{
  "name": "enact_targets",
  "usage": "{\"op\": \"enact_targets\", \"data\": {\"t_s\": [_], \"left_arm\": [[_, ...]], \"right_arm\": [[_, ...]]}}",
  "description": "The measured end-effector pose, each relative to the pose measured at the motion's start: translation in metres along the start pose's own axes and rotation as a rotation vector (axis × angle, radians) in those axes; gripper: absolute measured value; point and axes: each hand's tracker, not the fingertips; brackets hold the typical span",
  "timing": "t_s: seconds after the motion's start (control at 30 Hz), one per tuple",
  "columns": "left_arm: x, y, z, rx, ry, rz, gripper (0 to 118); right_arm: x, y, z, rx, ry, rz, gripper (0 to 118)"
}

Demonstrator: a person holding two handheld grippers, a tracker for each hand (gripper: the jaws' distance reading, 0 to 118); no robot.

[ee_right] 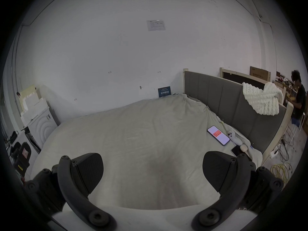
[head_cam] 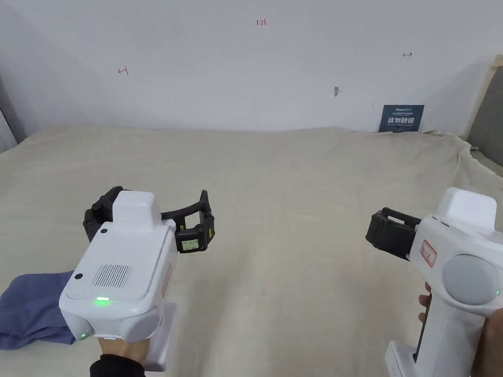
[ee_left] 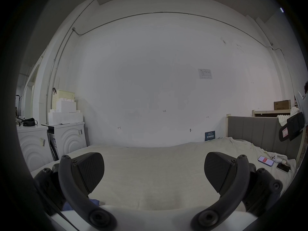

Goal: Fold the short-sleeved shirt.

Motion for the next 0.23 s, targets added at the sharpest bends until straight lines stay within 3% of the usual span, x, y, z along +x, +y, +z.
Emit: {"op": "enact_targets", "data": {"t_s": [0.23], "left_arm": [[-0.0009, -0.0003, 0.0004, 0.003, 0.002, -0.001, 118]], "right_arm": [[-0.0066, -0.0051, -0.0006, 0.073, -0.043, 0.075, 117]]}}
